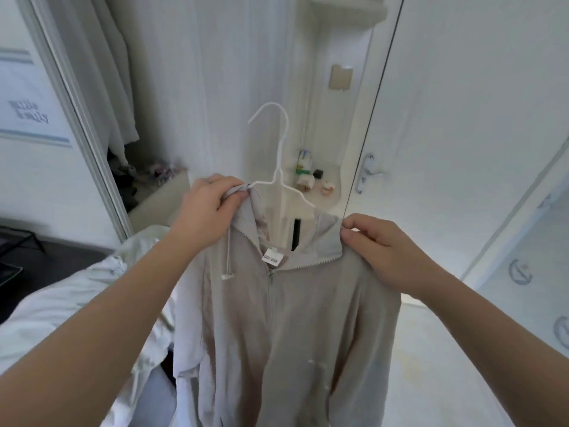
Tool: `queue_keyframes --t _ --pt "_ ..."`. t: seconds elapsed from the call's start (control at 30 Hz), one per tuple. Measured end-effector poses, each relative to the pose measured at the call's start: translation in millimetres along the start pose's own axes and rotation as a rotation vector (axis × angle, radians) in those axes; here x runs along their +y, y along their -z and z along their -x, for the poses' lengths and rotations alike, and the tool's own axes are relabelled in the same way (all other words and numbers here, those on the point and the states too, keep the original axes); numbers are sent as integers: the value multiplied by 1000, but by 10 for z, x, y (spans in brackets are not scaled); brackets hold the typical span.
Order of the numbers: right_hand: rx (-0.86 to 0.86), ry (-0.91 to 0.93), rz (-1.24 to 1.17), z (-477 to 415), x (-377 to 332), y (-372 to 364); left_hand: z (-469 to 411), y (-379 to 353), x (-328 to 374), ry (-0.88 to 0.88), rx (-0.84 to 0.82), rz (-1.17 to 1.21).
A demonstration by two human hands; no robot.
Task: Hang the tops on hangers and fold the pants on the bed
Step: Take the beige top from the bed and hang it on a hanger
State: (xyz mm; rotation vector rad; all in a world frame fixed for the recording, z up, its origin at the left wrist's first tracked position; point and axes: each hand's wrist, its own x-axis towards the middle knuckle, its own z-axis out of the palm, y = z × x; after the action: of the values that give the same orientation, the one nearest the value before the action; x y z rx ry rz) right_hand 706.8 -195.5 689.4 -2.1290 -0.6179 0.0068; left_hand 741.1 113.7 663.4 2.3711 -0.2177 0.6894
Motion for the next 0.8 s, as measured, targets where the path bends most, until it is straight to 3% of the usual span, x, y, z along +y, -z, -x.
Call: queue_keyframes --t 0.4,0.8 --pt "313 28 -73 -2061 -1302 122 -2216 946 -372 -94 158 145" --pt "561 157 -194 -4255 -2594 135 -3454 1856 -651 -239 224 150"
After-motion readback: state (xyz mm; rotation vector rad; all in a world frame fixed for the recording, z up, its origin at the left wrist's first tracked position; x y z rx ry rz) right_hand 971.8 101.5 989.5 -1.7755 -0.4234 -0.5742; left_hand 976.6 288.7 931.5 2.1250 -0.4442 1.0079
